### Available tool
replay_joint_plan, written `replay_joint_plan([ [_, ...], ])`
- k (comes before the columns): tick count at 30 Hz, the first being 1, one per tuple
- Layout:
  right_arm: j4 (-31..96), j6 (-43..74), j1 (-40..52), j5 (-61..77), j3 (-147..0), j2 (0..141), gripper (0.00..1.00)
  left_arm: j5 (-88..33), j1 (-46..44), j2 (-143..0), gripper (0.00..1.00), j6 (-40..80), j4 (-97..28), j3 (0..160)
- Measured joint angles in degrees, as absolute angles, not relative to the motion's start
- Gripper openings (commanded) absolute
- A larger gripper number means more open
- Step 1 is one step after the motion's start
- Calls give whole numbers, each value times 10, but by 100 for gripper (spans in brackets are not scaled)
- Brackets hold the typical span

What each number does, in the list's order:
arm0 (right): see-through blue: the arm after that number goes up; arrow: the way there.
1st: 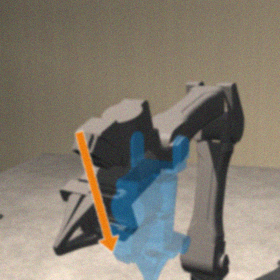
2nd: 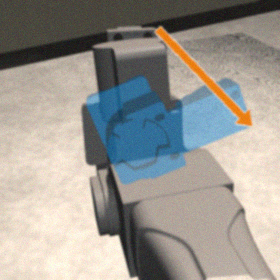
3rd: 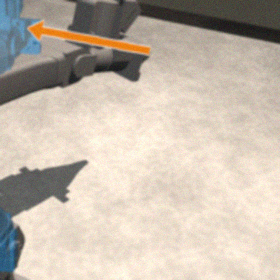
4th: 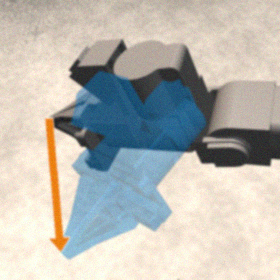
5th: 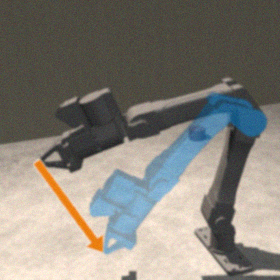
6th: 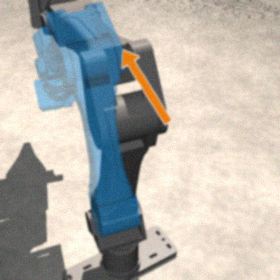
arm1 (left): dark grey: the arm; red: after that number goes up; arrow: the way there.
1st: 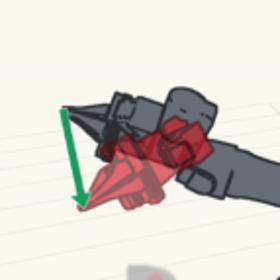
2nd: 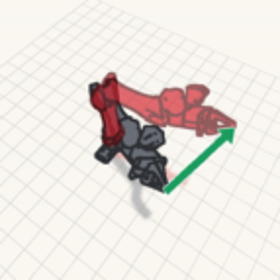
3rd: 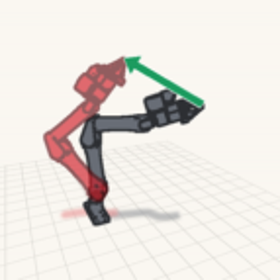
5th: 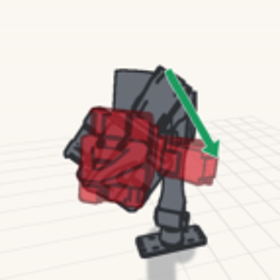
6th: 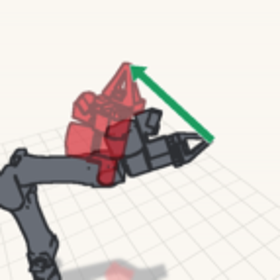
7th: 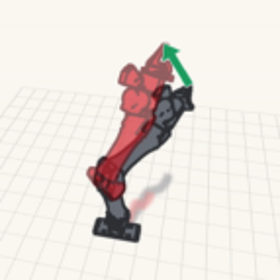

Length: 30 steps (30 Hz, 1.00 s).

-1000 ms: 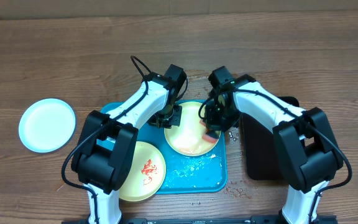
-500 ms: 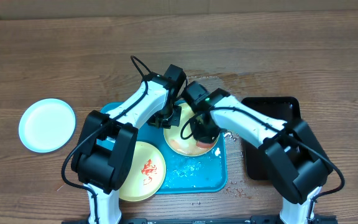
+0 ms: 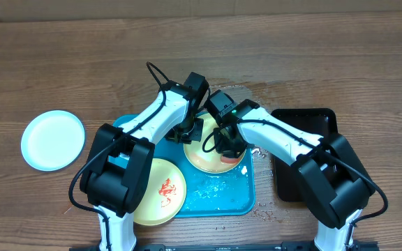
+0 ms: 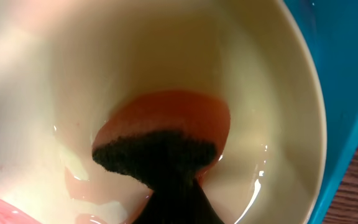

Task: Clean dirty plates on tray and stack at the side
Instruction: 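Scrub the yellow plate with the sponge while the left gripper holds it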

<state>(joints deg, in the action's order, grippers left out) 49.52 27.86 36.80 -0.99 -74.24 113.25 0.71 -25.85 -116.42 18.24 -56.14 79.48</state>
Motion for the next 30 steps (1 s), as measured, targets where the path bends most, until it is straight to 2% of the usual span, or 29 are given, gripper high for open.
replay_joint_plan([
  [8,494,302,331,62,-742,1134,4,-40,-239,-1164,4,160,-547,789],
  [20,487,314,308,109,-741,1136,4,-246,-149,-1182,4,42,-511,776],
  [30,371,381,346,170,-738,1151,4,-280,-137,-1187,4,25,-506,773],
])
